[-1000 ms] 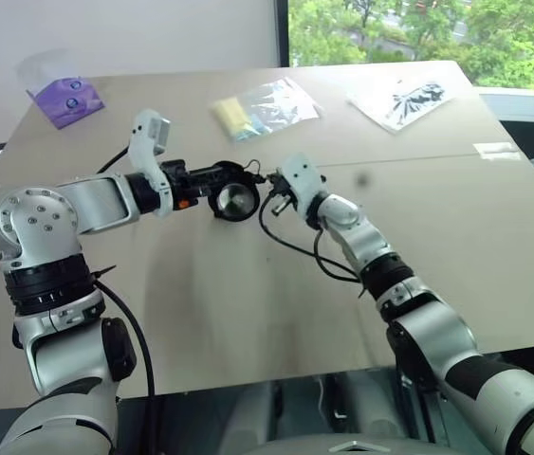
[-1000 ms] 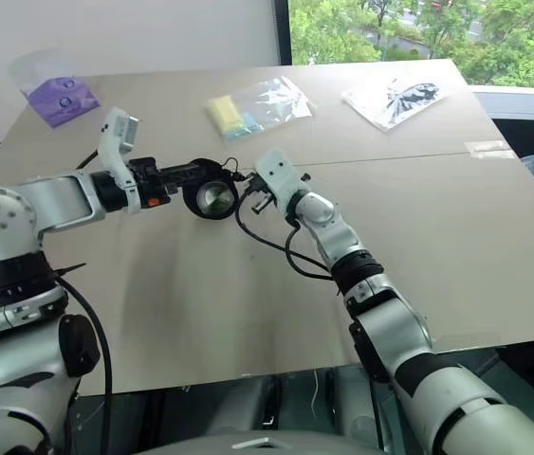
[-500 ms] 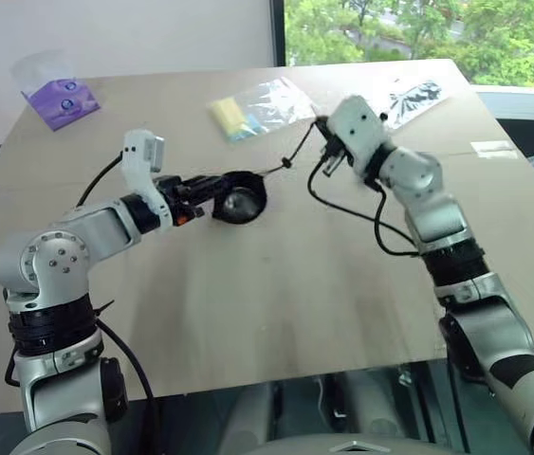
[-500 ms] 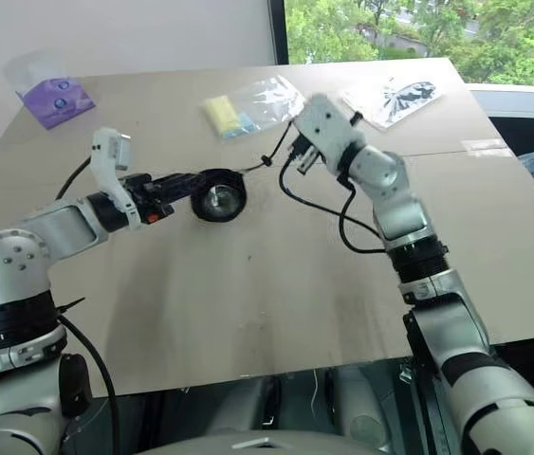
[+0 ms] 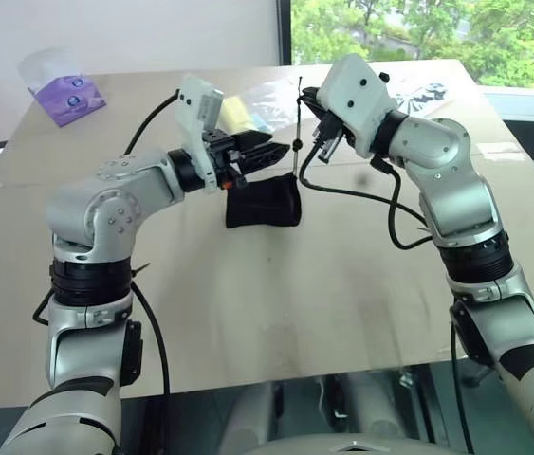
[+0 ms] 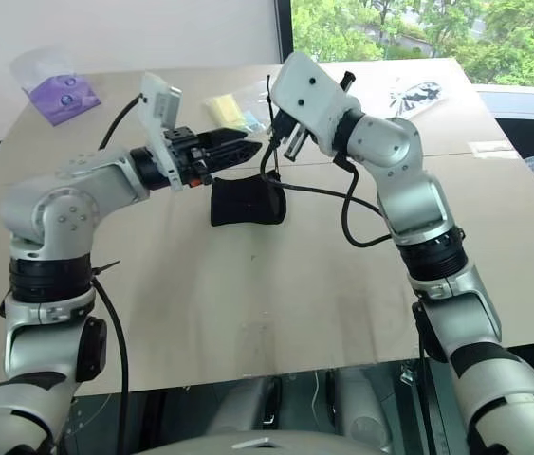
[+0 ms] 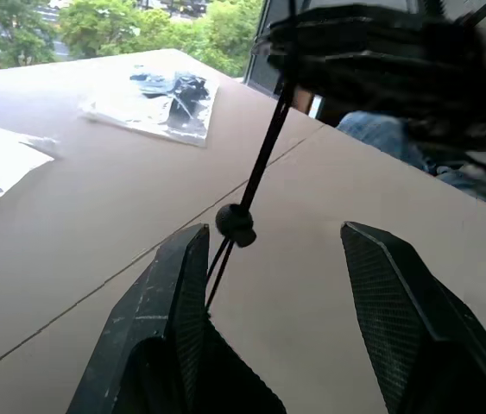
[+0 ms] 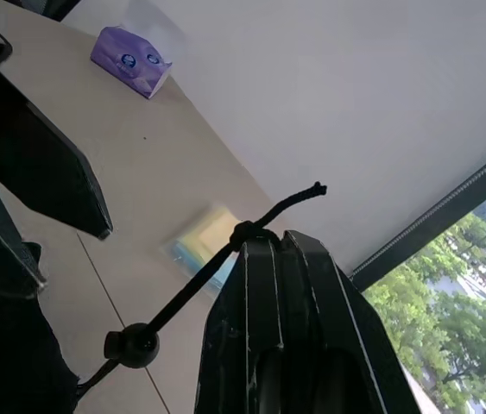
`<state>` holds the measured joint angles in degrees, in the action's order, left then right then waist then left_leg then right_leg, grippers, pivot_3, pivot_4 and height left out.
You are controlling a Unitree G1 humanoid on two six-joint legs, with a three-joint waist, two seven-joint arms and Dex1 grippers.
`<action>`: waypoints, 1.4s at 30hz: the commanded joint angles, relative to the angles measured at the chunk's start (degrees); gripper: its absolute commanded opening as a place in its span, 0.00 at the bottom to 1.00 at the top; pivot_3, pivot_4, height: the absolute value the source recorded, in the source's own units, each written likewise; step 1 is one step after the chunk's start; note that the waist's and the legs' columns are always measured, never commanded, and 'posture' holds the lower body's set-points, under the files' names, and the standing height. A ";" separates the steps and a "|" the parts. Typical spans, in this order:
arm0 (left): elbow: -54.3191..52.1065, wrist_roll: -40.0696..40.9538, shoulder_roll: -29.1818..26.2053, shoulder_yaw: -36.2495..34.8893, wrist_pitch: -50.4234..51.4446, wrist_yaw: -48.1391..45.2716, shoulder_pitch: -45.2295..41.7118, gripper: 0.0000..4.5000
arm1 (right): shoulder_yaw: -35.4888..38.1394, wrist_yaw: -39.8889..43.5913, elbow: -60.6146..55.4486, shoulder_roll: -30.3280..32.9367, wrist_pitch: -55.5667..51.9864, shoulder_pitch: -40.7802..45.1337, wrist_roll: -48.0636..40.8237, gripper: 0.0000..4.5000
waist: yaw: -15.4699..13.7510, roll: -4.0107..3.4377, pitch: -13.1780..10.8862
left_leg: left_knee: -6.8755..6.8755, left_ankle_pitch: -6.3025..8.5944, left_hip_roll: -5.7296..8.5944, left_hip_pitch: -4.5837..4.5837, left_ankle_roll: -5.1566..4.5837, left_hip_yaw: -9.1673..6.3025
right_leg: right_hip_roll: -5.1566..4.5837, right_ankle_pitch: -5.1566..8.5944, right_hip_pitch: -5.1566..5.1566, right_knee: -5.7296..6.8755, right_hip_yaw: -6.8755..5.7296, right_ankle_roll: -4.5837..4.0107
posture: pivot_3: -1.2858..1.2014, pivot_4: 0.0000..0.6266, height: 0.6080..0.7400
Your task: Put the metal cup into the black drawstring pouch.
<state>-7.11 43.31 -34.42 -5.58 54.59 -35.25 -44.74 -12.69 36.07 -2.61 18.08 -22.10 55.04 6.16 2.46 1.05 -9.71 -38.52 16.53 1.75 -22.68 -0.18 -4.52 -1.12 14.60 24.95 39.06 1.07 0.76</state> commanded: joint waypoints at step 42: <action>10.94 -9.56 13.73 1.08 -9.28 -4.31 -2.66 0.31 | 6.30 -7.35 -2.77 0.18 -6.92 2.79 -6.18 0.00 | -0.06 0.00 0.00 | -0.50 -0.01 0.03 -0.19 -0.02 0.16 | -0.01 0.00 0.27 0.70 0.16 0.00 | 0.52 0.24 1.00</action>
<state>5.49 33.84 -20.61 -4.27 46.28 -39.66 -46.55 -6.71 28.53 -2.58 18.14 -29.70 57.09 0.55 2.40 1.05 -9.71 -39.05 16.52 1.78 -22.87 -0.20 -4.35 -1.13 14.60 25.22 39.80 1.24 0.75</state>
